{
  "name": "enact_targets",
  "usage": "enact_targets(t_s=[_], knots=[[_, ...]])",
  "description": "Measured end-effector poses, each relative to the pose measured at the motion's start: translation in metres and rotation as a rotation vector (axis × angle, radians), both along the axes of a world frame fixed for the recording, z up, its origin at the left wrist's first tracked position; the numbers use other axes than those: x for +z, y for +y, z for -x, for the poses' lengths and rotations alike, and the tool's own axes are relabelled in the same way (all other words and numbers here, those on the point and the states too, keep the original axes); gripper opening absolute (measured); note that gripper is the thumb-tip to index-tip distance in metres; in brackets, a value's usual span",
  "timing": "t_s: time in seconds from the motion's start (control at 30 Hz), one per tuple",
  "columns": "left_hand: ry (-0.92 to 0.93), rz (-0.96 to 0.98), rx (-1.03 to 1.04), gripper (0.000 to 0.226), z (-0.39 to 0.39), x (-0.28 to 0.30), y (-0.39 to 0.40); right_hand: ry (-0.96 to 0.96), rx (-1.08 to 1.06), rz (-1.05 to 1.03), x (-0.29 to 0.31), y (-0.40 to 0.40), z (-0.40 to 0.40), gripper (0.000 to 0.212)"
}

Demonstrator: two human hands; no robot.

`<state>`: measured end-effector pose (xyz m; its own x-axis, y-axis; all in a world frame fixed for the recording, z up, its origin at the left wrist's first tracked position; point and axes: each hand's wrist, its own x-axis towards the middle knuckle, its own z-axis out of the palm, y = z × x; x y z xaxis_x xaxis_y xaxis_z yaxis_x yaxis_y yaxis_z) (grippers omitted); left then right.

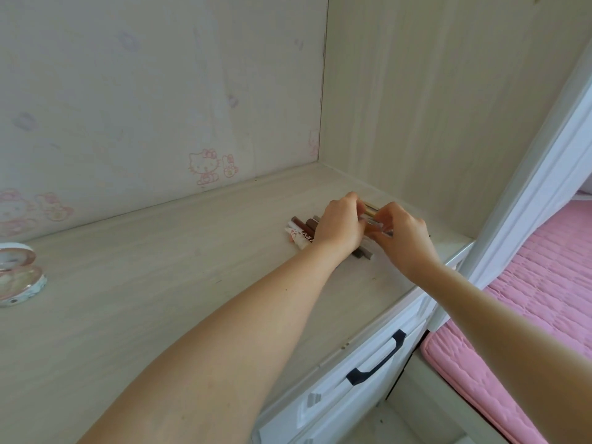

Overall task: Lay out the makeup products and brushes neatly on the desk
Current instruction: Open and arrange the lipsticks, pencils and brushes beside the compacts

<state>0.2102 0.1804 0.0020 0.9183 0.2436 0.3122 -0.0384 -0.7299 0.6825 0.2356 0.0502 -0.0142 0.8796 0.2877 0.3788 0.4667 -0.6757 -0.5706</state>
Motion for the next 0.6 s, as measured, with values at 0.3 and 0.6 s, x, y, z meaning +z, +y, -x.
enact_targets(t_s=[0.3, 0.6], knots=[[-0.112, 0.306, -0.029, 0.012, 0.048, 0.025, 0.013, -0.021, 0.055, -0.149, 0.035, 0.006, 0.043, 0.02], [-0.092, 0.865, -0.004, 0.013, 0.15, 0.021, 0.059, 0.119, 0.226, -0.278, 0.044, 0.048, 0.115, 0.015]])
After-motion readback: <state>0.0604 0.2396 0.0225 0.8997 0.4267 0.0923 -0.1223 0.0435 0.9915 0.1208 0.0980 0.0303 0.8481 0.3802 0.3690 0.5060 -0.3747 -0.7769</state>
